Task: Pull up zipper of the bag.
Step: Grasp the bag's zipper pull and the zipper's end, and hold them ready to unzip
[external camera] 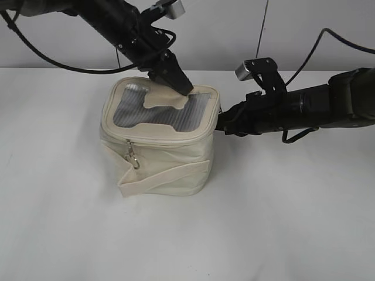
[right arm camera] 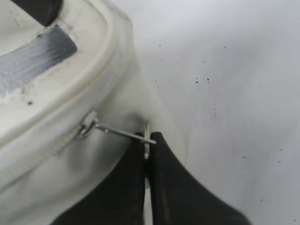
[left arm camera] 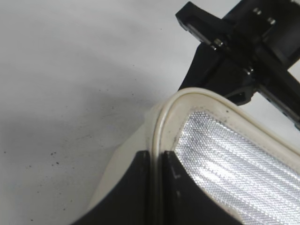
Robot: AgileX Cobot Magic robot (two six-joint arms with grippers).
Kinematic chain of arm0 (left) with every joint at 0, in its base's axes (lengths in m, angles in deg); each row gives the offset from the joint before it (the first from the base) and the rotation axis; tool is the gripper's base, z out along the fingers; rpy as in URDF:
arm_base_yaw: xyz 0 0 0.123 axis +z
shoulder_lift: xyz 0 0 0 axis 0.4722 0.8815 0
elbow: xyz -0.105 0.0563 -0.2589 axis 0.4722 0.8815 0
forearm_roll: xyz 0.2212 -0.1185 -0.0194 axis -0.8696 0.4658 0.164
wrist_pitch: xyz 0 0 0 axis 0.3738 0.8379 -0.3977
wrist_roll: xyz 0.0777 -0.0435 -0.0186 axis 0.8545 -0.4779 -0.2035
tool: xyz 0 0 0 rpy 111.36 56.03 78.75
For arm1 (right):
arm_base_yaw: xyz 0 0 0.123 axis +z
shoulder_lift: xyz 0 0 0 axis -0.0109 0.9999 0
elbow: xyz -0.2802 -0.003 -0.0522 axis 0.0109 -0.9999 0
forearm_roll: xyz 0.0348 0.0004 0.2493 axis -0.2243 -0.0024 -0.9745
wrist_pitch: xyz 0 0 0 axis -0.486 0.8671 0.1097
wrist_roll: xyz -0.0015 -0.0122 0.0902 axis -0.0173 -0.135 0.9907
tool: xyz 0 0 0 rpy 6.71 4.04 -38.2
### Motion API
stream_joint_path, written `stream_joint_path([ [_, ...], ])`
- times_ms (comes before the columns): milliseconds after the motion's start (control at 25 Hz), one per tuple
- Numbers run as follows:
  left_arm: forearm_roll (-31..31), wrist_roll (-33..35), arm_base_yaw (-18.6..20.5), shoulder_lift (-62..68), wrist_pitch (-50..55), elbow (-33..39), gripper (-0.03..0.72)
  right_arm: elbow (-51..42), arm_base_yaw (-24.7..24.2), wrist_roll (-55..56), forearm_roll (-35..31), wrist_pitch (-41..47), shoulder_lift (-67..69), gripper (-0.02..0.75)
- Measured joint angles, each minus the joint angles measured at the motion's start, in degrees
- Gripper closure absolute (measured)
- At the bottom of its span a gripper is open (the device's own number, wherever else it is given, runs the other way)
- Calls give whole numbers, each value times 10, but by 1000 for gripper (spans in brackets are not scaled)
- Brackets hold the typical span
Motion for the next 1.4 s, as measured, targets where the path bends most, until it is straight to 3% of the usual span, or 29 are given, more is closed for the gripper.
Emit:
stream_joint_path([
  [640, 0, -19, -2, 0, 0, 0, 643, -180, 0, 64, 25, -2, -177, 729],
  [800, -1, -51, -3, 0, -3, 0, 644, -215, 0, 82, 29, 13, -219, 729],
  [1080, -4, -170, -4, 0, -34, 1, 644, -235, 3, 128, 70, 73, -240, 729],
  [1200, -6, -224, -5, 0, -54, 1, 644, -235, 30, 140, 70, 70, -240, 729],
  [1400, -13, -250, -14, 0, -63, 1, 644, -233, 128, 146, 9, -5, -240, 728],
])
